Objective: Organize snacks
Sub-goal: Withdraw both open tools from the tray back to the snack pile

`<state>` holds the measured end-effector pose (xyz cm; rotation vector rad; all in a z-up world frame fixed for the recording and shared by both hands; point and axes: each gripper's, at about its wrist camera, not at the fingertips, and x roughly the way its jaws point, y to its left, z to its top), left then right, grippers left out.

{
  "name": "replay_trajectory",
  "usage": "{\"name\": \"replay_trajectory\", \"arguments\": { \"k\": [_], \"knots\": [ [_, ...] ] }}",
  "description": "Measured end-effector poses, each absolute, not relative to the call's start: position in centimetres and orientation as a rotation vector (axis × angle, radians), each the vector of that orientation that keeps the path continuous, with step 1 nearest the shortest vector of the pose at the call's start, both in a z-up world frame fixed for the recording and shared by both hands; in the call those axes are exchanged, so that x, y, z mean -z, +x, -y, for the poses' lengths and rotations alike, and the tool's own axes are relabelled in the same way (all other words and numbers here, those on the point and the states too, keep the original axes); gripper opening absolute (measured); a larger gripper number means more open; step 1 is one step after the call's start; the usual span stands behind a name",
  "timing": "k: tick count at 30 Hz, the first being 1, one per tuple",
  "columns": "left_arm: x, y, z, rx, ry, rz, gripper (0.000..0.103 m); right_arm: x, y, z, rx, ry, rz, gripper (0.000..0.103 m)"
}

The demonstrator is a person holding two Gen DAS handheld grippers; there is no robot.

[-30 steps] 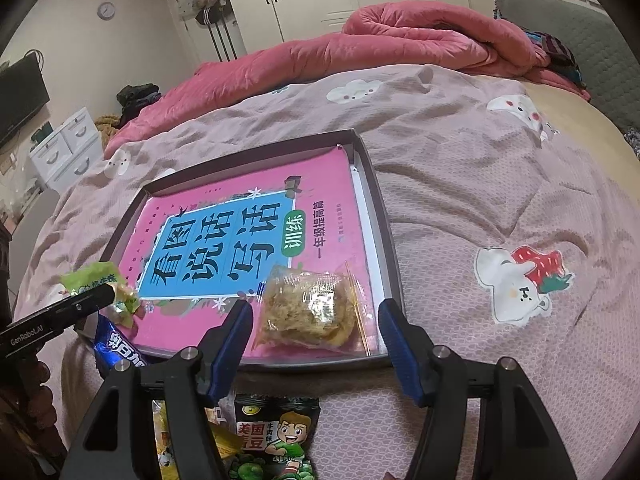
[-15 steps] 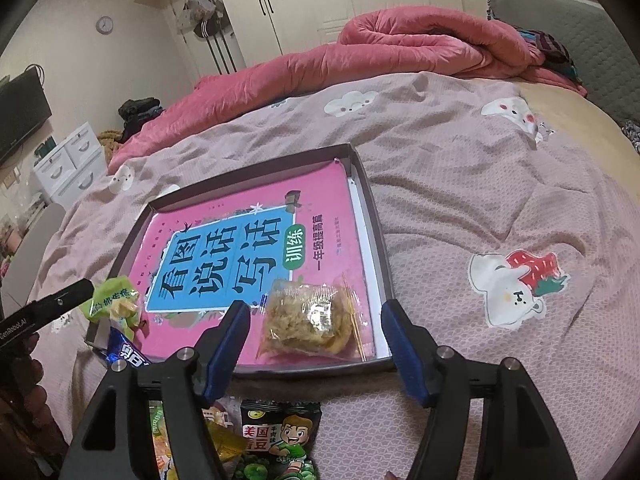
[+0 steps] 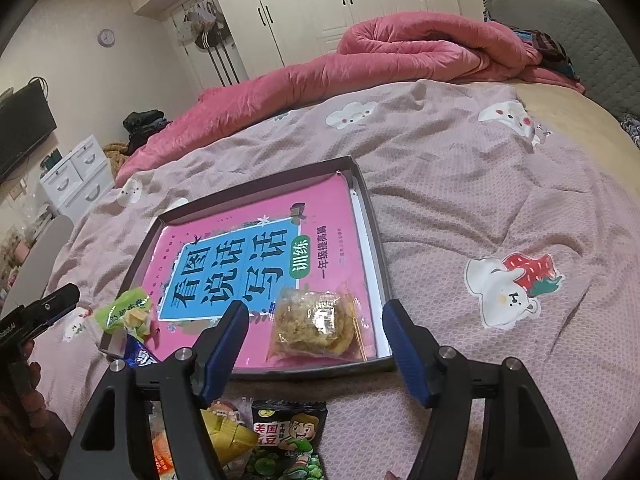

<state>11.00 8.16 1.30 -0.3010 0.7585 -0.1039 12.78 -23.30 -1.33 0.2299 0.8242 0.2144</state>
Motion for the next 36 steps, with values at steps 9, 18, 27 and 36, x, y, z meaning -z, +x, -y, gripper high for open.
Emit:
{"name": "replay_trajectory", "arguments": {
  "k": [9,18,27,36],
  "knots": [
    [-1.9,9.5,-7.0,0.136,-0.279,-0.760,0.078,0.3,11.4,23.2,-0.243,0.232,-0.797,0.072],
    [-1.7,8.3,-5.5,0.169,-0.254,-0.785,0.078,0.0,10.2,23.1,-0.257,0.225,-0.797,0.072],
    [-1.8,7.7,-5.0,0.177,-0.237,-0.791,0.078,-0.3,8.7,22.7,-0.279,0.227,-0.800,0.072],
    [-1.5,7.5,-4.1,0.196,-0.197,-0.807,0.078,-0.2,7.2,22.0,-0.319,0.249,-0.830,0.072]
  ]
}}
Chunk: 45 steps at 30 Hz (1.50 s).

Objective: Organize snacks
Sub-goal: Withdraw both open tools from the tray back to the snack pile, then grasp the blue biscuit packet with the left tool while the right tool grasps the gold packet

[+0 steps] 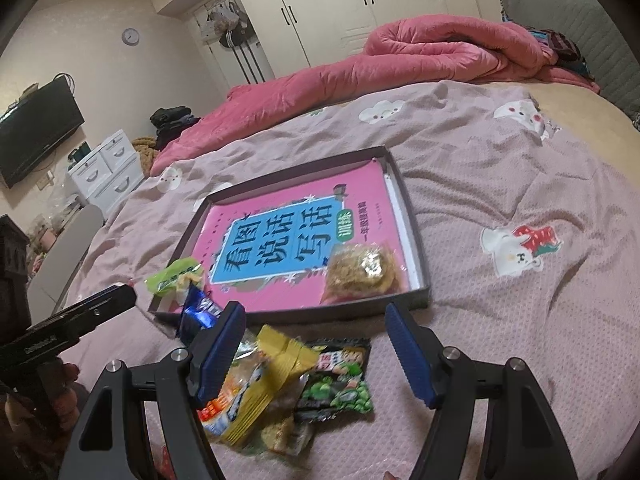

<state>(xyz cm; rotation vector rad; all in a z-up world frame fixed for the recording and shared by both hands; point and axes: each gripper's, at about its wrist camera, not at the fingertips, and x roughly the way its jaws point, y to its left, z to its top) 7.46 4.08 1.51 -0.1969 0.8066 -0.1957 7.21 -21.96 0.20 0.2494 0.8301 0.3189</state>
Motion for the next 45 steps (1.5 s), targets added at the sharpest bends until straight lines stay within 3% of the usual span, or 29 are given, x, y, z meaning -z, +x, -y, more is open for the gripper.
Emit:
{"name": "replay_trajectory", "arguments": {
  "k": [17,26,37,39,45],
  "knots": [
    [0.2,6.9,-1.6,0.253,-0.126,-0.875,0.078,0.7,4.6,19.8,-0.428,0.263,-0.912,0.071],
    [1.4,7.0,-0.9,0.253,-0.073,-0.904,0.078,2.1,4.7,18.9,-0.477,0.279,-0.978,0.051],
    [2.5,7.3,0.2,0.273,-0.007,-0.920,0.078,3.6,5.7,18.7,-0.493,0.343,-1.029,0.037],
    [2.6,7.4,0.4,0.278,0.002,-0.920,0.078,3.8,5.9,18.6,-0.495,0.340,-1.030,0.027],
    [3.0,8.0,1.2,0.283,0.034,-0.925,0.078,3.9,6.3,18.7,-0.500,0.354,-1.023,0.021]
  ]
}}
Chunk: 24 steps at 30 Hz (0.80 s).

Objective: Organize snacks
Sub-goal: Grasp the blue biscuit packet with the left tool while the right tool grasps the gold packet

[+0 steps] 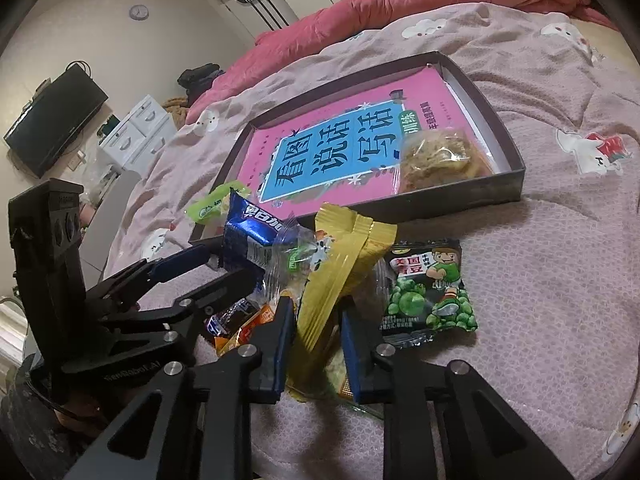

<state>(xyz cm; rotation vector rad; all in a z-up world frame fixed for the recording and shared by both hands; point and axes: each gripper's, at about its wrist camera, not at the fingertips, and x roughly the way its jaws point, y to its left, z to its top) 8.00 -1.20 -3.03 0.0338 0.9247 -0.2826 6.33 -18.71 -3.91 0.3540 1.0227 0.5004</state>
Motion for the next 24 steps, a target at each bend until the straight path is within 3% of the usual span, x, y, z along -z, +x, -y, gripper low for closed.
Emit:
{"name": "replay_trajectory", "arguments": {
  "k": [17,21,24],
  "knots": [
    [4.6,9.6,2.5,0.249,0.004,-0.977,0.078,3.6,6.9,20.0,-0.495,0.416,-0.998,0.017],
    [4.9,9.9,2.2,0.247,-0.038,-0.987,0.060,3.5,7.0,19.8,-0.494,0.401,-0.993,0.017],
    [4.7,9.6,2.5,0.252,-0.016,-0.972,0.056,3.5,7.0,19.8,-0.496,0.398,-0.991,0.017]
  ]
}}
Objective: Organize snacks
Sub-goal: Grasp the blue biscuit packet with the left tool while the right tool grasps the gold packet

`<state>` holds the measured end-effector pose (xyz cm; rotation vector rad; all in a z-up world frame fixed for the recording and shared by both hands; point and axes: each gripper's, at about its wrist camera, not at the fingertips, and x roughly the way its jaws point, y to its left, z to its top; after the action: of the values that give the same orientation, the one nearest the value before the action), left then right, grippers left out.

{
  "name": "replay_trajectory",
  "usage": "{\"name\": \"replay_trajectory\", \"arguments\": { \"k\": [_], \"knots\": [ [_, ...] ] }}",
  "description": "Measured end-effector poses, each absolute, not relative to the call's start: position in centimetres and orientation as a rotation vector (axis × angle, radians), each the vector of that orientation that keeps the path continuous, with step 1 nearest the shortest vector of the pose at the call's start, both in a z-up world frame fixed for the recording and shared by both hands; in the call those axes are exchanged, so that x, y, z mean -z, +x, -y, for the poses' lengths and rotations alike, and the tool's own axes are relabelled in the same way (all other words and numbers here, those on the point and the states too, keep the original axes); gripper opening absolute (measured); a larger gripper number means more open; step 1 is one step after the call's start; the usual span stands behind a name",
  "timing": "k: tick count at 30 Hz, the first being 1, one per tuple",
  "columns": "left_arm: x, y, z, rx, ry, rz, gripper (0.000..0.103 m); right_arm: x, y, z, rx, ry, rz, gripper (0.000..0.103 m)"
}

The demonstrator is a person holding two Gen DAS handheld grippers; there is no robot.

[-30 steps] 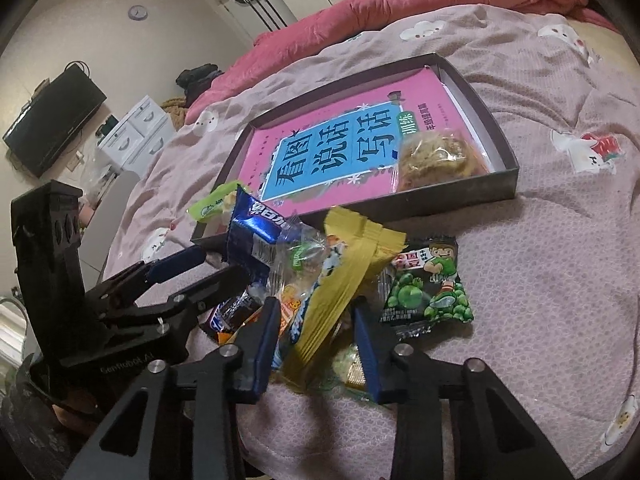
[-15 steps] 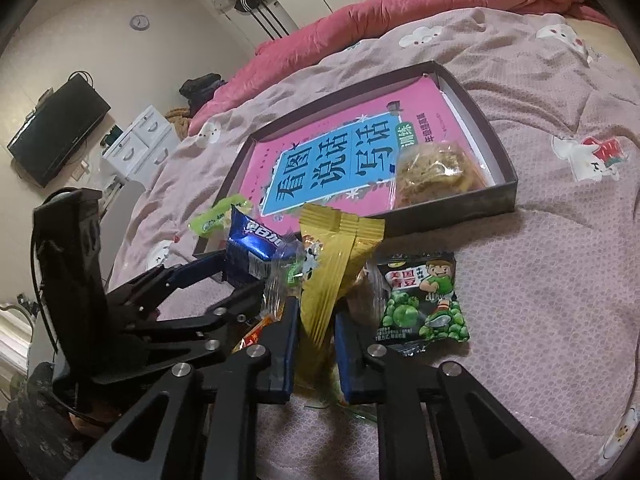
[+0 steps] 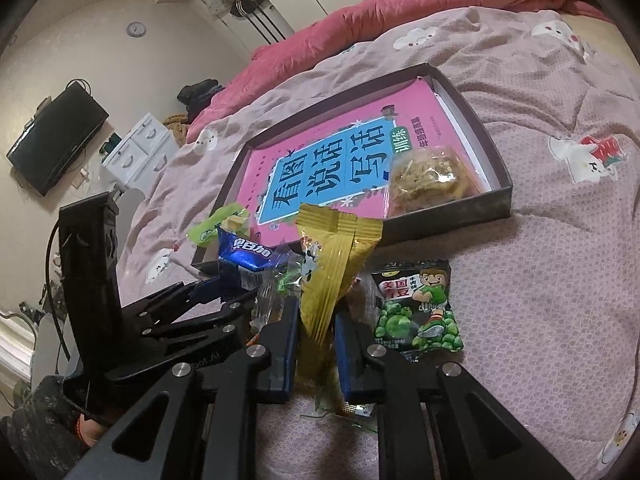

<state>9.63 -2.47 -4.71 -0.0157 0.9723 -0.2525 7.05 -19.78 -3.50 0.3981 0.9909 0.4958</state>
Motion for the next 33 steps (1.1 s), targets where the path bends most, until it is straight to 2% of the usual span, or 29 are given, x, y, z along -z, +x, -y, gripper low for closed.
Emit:
{"name": "replay_trajectory", "arguments": {
  "k": [4,33],
  "knots": [
    [4.3,9.4,2.1,0.268,-0.032,-0.963,0.053,3.3,7.0,19.6,-0.503,0.384,-0.982,0.016],
    [-0.7,7.8,-2.4,0.240,-0.154,-0.807,0.053,-0.4,6.7,20.8,-0.555,0.435,-0.788,0.015]
  ]
}}
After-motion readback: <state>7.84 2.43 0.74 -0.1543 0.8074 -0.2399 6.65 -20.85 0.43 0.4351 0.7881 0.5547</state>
